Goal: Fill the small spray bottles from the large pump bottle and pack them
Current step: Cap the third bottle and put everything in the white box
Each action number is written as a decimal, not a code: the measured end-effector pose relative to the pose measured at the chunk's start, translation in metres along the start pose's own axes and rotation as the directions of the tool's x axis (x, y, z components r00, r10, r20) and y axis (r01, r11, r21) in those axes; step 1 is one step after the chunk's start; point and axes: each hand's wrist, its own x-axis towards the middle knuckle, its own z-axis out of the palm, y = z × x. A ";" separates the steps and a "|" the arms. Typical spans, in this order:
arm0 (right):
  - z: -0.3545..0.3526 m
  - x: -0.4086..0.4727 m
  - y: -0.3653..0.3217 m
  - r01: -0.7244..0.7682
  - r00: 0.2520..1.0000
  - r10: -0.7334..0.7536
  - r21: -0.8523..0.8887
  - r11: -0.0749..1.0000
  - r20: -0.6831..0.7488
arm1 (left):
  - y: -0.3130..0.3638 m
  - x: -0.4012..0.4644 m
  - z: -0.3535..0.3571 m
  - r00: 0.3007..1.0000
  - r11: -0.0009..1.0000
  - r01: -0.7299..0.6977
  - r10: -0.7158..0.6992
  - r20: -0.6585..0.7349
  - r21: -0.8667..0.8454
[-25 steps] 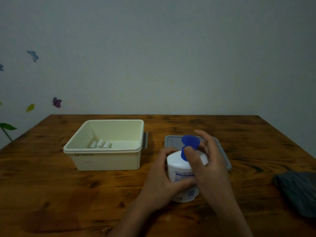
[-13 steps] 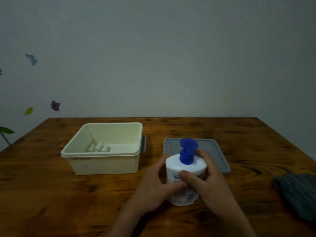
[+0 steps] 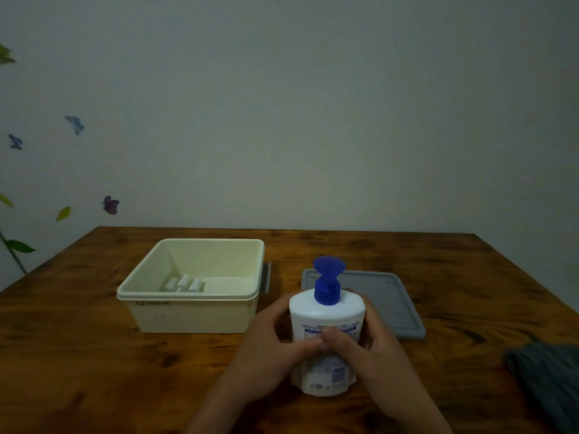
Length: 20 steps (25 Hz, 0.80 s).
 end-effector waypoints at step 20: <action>0.051 0.065 -0.064 0.214 0.976 -0.216 -0.088 0.973 -0.017 | 0.052 0.019 -0.079 0.973 0.988 -0.148 0.136 -0.188 -0.049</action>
